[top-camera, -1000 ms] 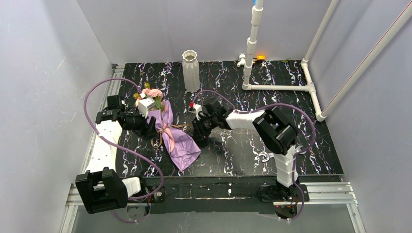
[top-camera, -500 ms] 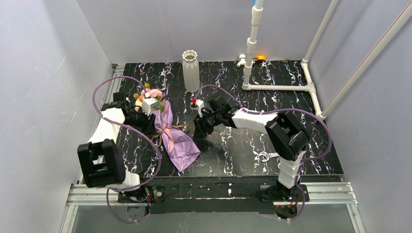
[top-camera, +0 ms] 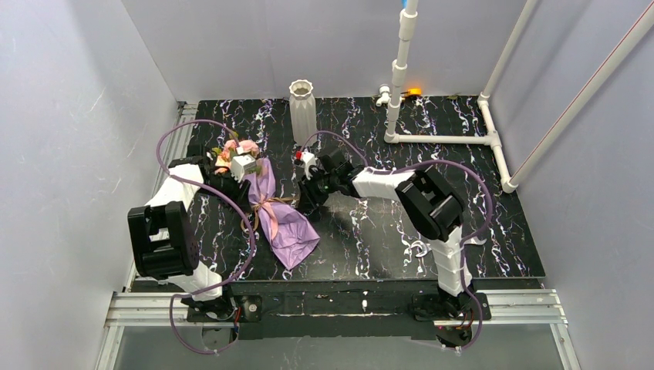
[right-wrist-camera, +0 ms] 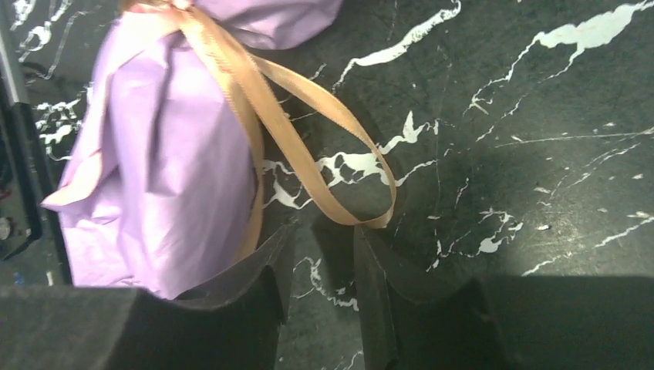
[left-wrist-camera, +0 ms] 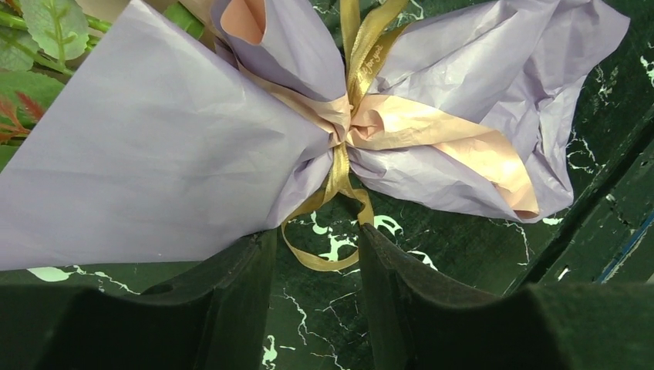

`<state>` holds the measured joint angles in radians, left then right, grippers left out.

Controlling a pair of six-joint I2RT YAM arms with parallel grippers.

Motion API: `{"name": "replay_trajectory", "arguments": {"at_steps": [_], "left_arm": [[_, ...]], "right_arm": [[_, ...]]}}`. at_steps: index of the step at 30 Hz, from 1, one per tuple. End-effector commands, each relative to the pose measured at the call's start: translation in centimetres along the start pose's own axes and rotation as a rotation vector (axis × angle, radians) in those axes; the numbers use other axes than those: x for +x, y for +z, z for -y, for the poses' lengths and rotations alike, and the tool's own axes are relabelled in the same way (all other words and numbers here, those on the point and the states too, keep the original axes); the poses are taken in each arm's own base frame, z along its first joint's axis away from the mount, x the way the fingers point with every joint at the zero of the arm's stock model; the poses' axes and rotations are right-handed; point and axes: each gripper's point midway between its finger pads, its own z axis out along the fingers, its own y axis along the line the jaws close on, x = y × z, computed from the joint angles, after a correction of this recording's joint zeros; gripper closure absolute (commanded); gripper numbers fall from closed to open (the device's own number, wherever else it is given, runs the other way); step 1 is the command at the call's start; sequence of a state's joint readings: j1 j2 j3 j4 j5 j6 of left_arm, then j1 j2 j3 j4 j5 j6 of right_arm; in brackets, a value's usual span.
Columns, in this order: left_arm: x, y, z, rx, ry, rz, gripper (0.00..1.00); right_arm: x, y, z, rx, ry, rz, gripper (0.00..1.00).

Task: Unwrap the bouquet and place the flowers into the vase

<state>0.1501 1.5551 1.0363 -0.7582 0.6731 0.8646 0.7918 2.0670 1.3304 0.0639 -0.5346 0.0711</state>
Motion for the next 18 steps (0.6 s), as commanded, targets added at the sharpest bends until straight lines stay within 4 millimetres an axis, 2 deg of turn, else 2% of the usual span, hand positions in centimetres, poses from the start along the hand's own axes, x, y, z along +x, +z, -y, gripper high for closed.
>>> {"name": "replay_trajectory", "arguments": {"at_steps": [1,5,9,13,15,18], "left_arm": [[-0.3,0.0,-0.4,0.002,0.058,-0.002,0.58],[-0.2,0.7,0.5,0.036,0.071,-0.004,0.58],[-0.4,1.9,3.5,0.103,0.135,-0.015,0.58],[-0.8,2.9,6.8,0.174,0.193,-0.018,0.59],[-1.3,2.9,7.7,0.19,0.205,-0.007,0.59],[-2.6,2.0,8.4,0.194,0.193,0.035,0.59]], "right_arm": [[-2.6,1.5,-0.3,0.007,-0.086,0.068,0.58],[-1.4,1.1,-2.2,-0.043,-0.101,0.05,0.57],[0.9,-0.7,-3.1,-0.05,-0.1,-0.001,0.56],[2.0,-4.0,-1.7,-0.009,-0.034,-0.03,0.55],[2.7,-6.1,-0.4,0.016,-0.014,-0.057,0.54],[3.5,-9.1,1.2,0.058,-0.035,-0.105,0.48]]}}
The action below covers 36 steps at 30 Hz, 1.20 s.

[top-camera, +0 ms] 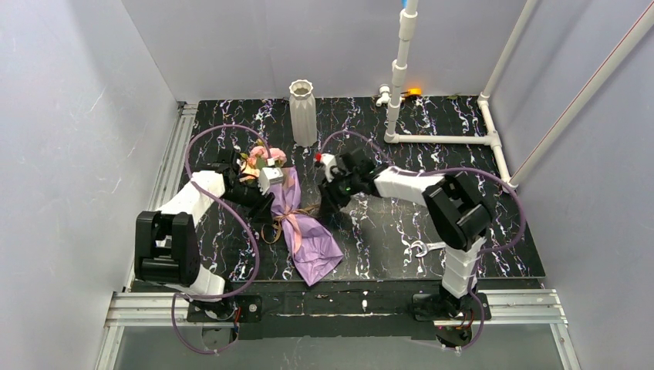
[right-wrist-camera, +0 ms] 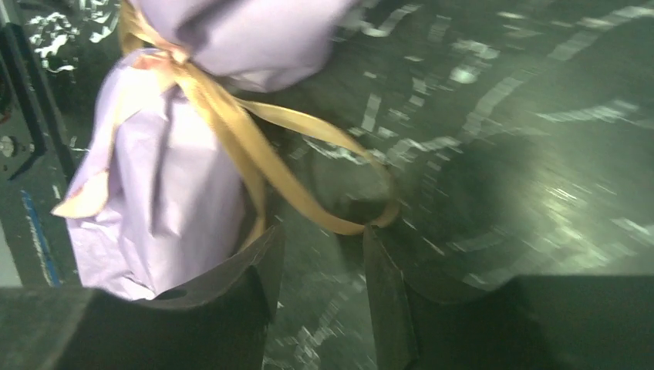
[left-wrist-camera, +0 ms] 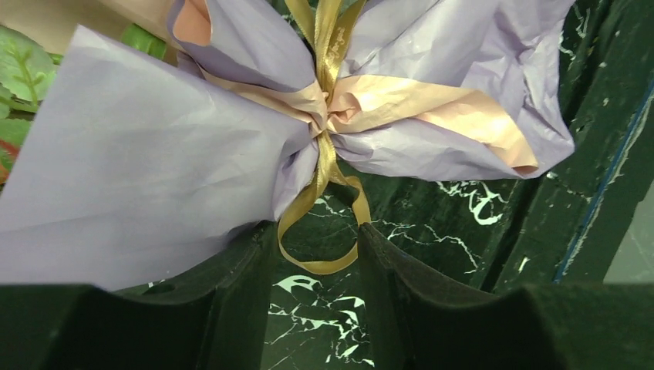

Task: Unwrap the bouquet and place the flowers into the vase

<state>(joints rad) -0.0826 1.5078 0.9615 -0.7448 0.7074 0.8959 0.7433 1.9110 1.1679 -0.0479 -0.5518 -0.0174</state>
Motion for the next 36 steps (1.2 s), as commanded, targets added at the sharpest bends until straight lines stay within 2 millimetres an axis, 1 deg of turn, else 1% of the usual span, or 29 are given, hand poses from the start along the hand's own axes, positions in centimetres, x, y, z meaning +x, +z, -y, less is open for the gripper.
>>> {"name": "replay_trajectory", "arguments": {"at_steps": [1,3,5,6,7,9,12,15,16,18,21,22,24,26,28,29,31,33,36], "left_arm": [[-2.5,-1.8,2.0,0.02,0.005,0.098,0.59],[-2.9,-2.8,2.3,0.01,0.014,0.123,0.59],[-2.9,-3.7,2.3,-0.011,0.012,0.149,0.6],[-2.7,-4.1,2.1,-0.023,0.008,0.156,0.6],[-2.0,-4.6,1.6,-0.045,-0.018,0.163,0.61],[-0.8,-4.9,0.9,-0.07,-0.014,0.157,0.64],[1.3,-4.4,-0.3,-0.089,0.012,0.11,0.71],[2.9,-3.4,-0.6,-0.059,0.073,0.065,0.77],[3.2,-3.1,-0.6,-0.048,0.085,0.058,0.78],[2.9,-3.0,-0.6,-0.036,0.09,0.065,0.8],[2.2,-3.1,0.3,-0.029,0.115,0.086,0.81],[2.3,-2.9,0.6,-0.032,0.13,0.08,0.8],[3.0,-2.3,0.8,-0.046,0.148,0.053,0.78],[3.8,-1.7,0.1,-0.075,0.141,0.041,0.76],[4.2,-1.2,0.1,-0.061,0.116,0.033,0.69],[4.3,-0.9,0.2,-0.047,0.109,0.024,0.63],[4.9,-0.3,0.4,-0.034,0.11,-0.001,0.57],[5.6,0.2,0.2,-0.044,0.113,-0.033,0.57],[5.9,0.9,0.9,-0.031,0.145,-0.055,0.58]], "right_arm": [[0.3,-5.2,1.8,0.053,-0.046,-0.04,0.46],[-0.1,-6.6,2.0,0.067,-0.049,-0.043,0.45],[-0.9,-7.7,1.5,0.073,-0.061,-0.029,0.44],[-1.3,-8.1,1.1,0.069,-0.064,-0.016,0.44],[-1.8,-8.4,0.6,0.064,-0.059,-0.001,0.44],[-2.4,-8.6,-0.2,0.05,-0.039,0.026,0.44],[-2.5,-8.4,-1.5,0.028,-0.028,0.035,0.46],[-2.3,-7.7,-2.4,0.008,-0.01,0.028,0.46],[-2.3,-7.5,-2.7,0.001,-0.006,0.024,0.46],[-2.7,-7.0,-3.4,-0.009,-0.008,0.028,0.45],[-3.3,-6.1,-4.0,-0.015,-0.012,0.048,0.45],[-3.4,-5.7,-4.1,-0.018,0.012,0.049,0.45],[-3.3,-5.2,-4.1,-0.019,0.04,0.049,0.45],[-3.7,-4.9,-4.3,-0.019,0.044,0.056,0.44],[-4.3,-4.9,-4.5,-0.021,0.04,0.07,0.44],[-4.7,-5.0,-4.7,-0.025,0.038,0.078,0.44],[-5.1,-5.1,-5.0,-0.034,0.032,0.089,0.44],[-5.4,-5.2,-5.1,-0.034,0.027,0.094,0.44],[-5.4,-5.4,-4.9,-0.022,0.015,0.095,0.44]]}}
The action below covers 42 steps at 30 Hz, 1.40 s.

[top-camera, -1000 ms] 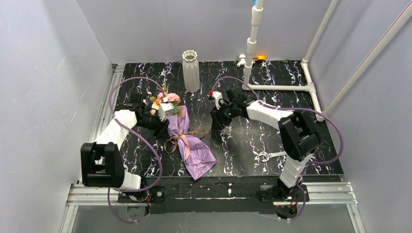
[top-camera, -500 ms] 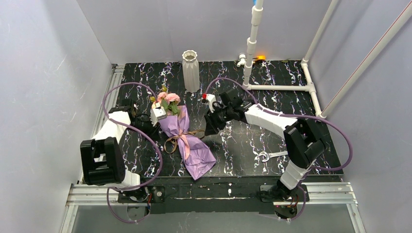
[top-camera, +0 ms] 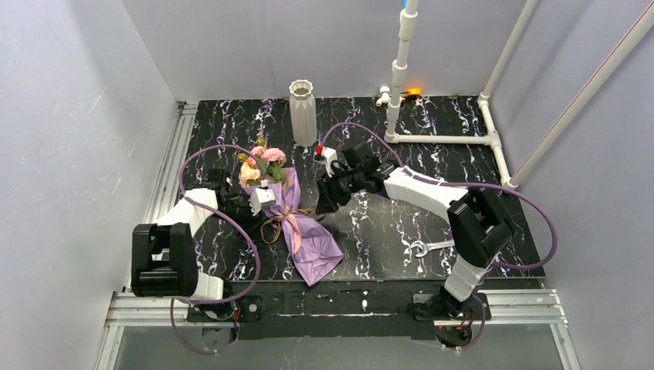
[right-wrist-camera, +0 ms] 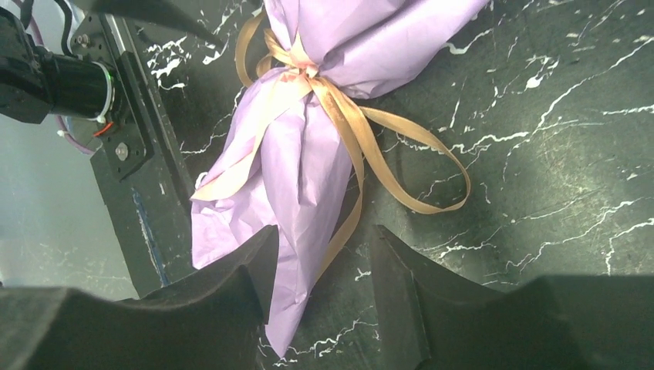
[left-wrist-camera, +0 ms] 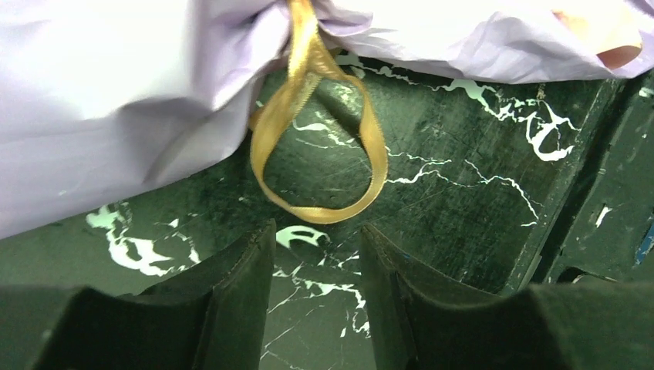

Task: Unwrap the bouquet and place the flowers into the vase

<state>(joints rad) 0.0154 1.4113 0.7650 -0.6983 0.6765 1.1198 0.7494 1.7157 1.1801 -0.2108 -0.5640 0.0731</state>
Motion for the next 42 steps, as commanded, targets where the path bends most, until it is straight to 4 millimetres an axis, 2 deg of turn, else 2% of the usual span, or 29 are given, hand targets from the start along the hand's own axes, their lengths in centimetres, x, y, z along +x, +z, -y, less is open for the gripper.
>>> {"name": "replay_trajectory", "arguments": {"at_steps": [1,5,7,12,14,15,21,25,28,31,35,36,37,38,39,42], "left_arm": [[0.6,0.8,0.9,0.012,0.033,-0.033,0.58],[1.3,1.3,1.3,0.016,0.042,-0.067,0.54],[1.8,1.7,1.3,0.011,0.046,-0.093,0.56],[1.6,1.7,1.7,0.003,0.062,-0.093,0.79],[0.6,1.0,2.1,-0.001,0.06,-0.064,0.96],[-0.2,0.6,2.4,0.0,0.058,-0.04,1.0],[-5.1,-1.9,4.8,0.015,0.1,0.104,1.0],[-8.0,-2.6,6.6,0.046,0.162,0.159,1.0],[-10.1,-2.2,7.2,0.061,0.179,0.179,1.0],[-12.0,-0.9,7.0,0.063,0.165,0.189,1.0],[-12.3,-0.2,6.2,0.057,0.141,0.153,1.0],[-12.1,-0.6,5.6,0.032,0.149,0.148,0.94],[-11.9,-1.2,5.1,0.012,0.144,0.161,0.77],[-11.7,-2.0,4.9,0.006,0.14,0.189,0.65],[-11.3,-2.9,4.6,-0.006,0.15,0.213,0.58],[-9.0,-4.9,3.8,-0.057,0.193,0.212,0.57]], "right_arm": [[-2.6,-0.3,-0.6,-0.002,-0.047,0.06,0.44],[-2.3,-0.4,-0.3,0.017,-0.046,0.059,0.44],[-2.0,-0.4,-0.1,0.025,-0.046,0.058,0.44],[-1.5,-0.5,0.3,0.046,-0.055,0.049,0.44],[-1.3,-0.6,0.5,0.054,-0.058,0.044,0.44],[-1.3,-0.6,0.6,0.056,-0.057,0.043,0.44],[-1.5,-1.0,0.5,0.061,-0.07,0.05,0.45],[-1.6,-1.2,0.2,0.05,-0.073,0.055,0.45],[-1.7,-1.2,-0.1,0.035,-0.073,0.059,0.45],[-1.8,-1.4,-0.7,0.013,-0.07,0.066,0.45],[-1.7,-1.5,-1.0,0.001,-0.058,0.072,0.44],[-1.6,-1.5,-1.0,0.004,-0.057,0.069,0.44],[-1.6,-1.4,-0.8,0.01,-0.056,0.066,0.44],[-1.5,-1.4,-0.8,0.013,-0.055,0.063,0.43],[-1.6,-1.4,-0.8,0.014,-0.058,0.064,0.43],[-1.8,-1.6,-0.9,0.013,-0.062,0.071,0.43]]}}
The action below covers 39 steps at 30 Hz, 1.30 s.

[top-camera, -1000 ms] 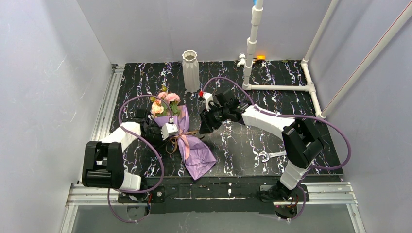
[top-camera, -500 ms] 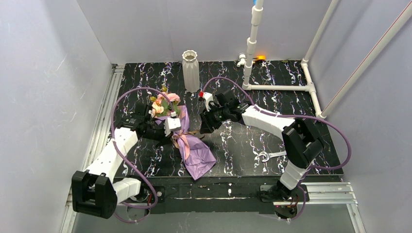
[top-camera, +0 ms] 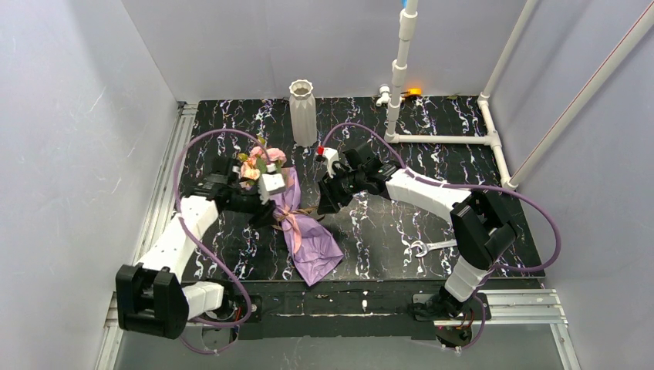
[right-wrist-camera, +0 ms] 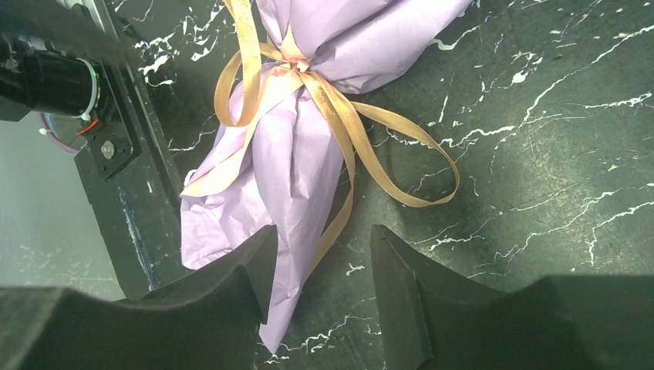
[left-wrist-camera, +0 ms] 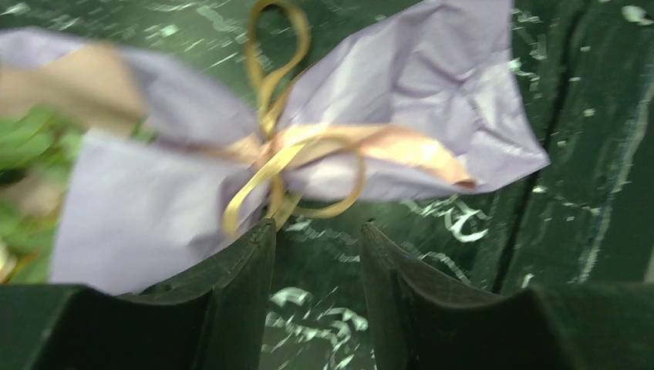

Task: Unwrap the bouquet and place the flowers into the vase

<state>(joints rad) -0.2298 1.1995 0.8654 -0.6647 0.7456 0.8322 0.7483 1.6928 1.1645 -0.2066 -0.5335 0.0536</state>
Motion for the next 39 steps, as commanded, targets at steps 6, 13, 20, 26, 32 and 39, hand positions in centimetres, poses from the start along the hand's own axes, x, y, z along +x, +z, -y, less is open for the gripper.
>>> {"name": "replay_trajectory", "arguments": {"at_steps": [6,13,20,26,32,39], "left_arm": [[4.0,-4.1,0.2,-0.005,0.134,0.004,0.68],[5.7,-1.3,-2.7,-0.05,0.111,0.007,0.72],[7.0,1.4,-3.4,-0.051,0.098,-0.039,0.7],[7.7,3.0,-4.4,-0.077,0.167,-0.106,0.64],[8.1,3.7,-5.1,-0.115,0.179,-0.152,0.66],[8.5,4.5,-5.2,-0.131,0.245,-0.182,0.69]], "right_arm": [[-1.1,-1.1,-1.3,-0.028,-0.025,0.04,0.43],[0.0,-0.5,-0.9,-0.031,0.01,0.015,0.43],[0.0,0.9,-0.4,-0.041,0.057,0.018,0.41],[-0.3,3.9,-0.9,-0.087,0.133,0.016,0.32],[0.0,5.6,-1.2,-0.097,0.126,-0.007,0.32],[2.2,6.8,-0.2,-0.082,0.153,-0.066,0.51]]}}
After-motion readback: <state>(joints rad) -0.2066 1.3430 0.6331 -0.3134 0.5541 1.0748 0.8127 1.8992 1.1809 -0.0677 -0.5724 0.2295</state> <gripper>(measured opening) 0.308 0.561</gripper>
